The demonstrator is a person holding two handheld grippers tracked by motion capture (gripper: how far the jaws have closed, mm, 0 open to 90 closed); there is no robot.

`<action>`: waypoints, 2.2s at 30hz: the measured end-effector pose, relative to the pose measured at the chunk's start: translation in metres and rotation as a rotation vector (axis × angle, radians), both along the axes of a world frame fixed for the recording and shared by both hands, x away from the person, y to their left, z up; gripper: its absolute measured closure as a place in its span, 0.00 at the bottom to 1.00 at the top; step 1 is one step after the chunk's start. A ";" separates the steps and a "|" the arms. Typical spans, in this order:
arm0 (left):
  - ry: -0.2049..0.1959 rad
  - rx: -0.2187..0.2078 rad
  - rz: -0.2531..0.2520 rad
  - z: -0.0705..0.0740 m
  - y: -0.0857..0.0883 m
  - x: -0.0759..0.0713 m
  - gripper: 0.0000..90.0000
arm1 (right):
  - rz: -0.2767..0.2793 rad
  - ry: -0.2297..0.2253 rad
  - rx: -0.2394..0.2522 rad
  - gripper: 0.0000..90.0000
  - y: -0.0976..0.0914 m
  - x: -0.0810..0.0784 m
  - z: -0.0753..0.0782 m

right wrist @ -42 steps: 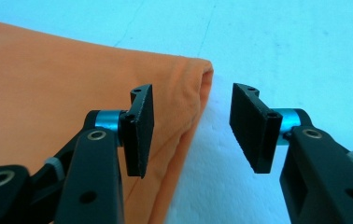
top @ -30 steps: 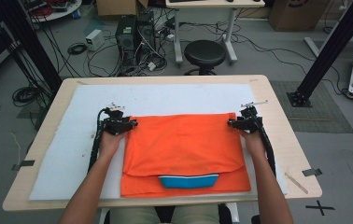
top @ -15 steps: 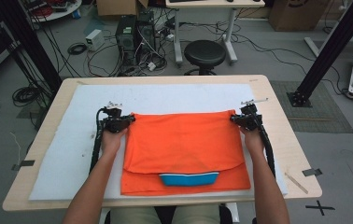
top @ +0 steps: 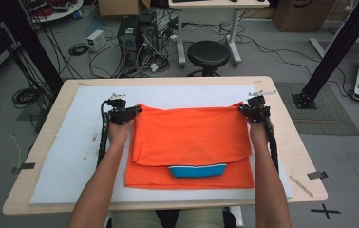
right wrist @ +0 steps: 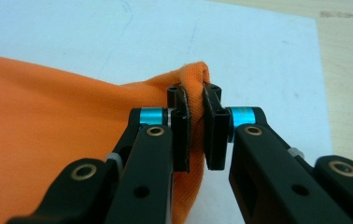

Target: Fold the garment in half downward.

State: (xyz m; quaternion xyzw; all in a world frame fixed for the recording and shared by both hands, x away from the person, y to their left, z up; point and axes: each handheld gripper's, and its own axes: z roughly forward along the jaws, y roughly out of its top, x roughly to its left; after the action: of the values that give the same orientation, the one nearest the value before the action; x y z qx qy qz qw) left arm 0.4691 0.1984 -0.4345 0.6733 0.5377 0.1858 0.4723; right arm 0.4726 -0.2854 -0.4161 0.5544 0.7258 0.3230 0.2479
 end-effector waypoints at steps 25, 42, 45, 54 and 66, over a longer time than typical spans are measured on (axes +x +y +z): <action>0.150 0.028 -0.007 -0.023 0.010 0.009 0.49 | 0.024 0.195 0.086 0.54 -0.004 0.004 -0.020; 0.076 0.013 0.027 -0.013 -0.015 0.001 0.92 | 0.003 0.101 -0.014 0.95 0.006 0.005 -0.019; 0.065 -0.016 0.038 -0.011 -0.018 0.004 0.92 | -0.021 0.076 -0.040 0.95 0.004 0.009 -0.015; 0.081 -0.009 0.045 -0.017 -0.014 0.008 0.71 | -0.044 0.071 -0.002 0.77 0.000 0.017 -0.018; 0.027 0.029 -0.040 -0.007 -0.002 -0.040 0.52 | -0.005 0.027 -0.006 0.55 -0.004 -0.022 -0.008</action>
State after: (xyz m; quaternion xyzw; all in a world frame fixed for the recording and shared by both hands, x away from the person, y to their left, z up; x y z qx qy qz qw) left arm 0.4287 0.1963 -0.4415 0.6931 0.5277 0.1751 0.4587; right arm 0.4503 -0.2899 -0.4243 0.5600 0.7285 0.3128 0.2406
